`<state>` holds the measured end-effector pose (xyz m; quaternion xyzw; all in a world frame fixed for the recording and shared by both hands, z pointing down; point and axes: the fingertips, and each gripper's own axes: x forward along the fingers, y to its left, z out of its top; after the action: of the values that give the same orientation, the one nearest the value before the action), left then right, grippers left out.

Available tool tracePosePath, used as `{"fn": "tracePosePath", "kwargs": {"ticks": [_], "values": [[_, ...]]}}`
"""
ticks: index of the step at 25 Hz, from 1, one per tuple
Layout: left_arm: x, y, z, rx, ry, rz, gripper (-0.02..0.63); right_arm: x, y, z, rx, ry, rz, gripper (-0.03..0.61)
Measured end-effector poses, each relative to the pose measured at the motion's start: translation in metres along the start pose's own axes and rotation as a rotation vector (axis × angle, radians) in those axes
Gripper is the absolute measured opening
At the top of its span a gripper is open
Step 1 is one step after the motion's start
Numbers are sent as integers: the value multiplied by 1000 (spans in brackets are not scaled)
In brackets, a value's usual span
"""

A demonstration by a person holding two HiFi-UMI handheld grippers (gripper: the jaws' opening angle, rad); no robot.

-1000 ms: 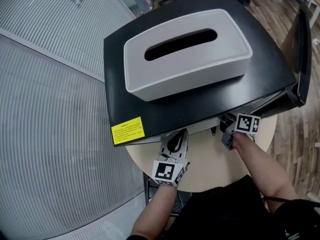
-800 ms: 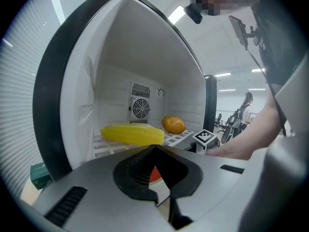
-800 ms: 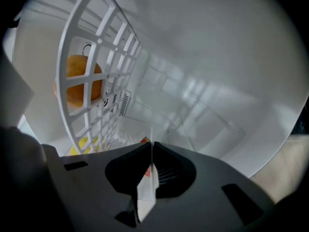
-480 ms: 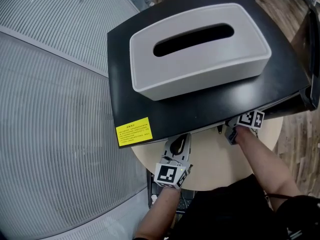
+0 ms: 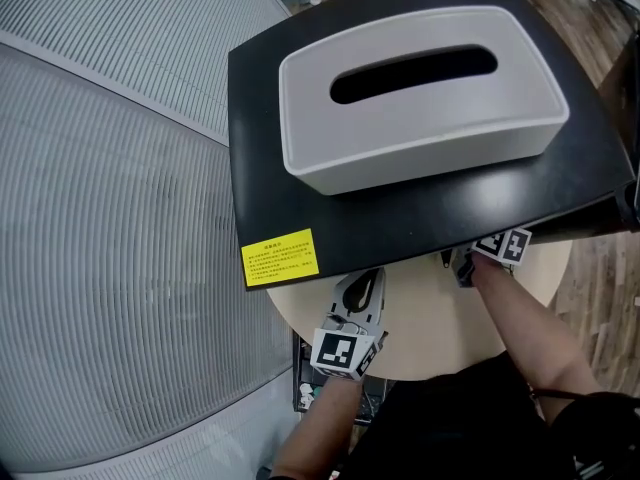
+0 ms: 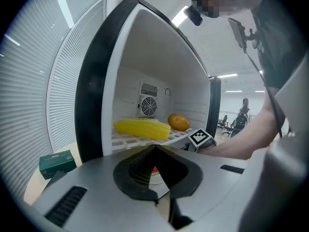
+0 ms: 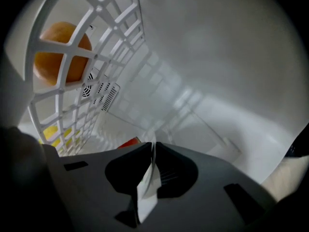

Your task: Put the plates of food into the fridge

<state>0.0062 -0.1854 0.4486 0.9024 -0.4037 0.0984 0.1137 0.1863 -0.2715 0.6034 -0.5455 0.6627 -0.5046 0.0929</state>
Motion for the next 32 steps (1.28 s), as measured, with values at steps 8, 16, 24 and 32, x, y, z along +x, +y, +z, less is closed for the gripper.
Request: {"fn": "tracePosePath", "kwargs": {"ticks": [8, 16, 24, 32], "values": [[-11, 4, 3, 11, 0, 22, 3, 3, -4, -7, -317, 40, -126, 42], [-15, -4, 8, 32, -16, 10, 3, -8, -25, -4, -595, 51, -262, 84], [-20, -16, 23, 38, -42, -10, 3, -38, 5, -2, -738, -15, -193, 84], [-27, -37, 38, 55, -88, -55, 3, -83, 39, 0, -836, -85, -115, 84]]}}
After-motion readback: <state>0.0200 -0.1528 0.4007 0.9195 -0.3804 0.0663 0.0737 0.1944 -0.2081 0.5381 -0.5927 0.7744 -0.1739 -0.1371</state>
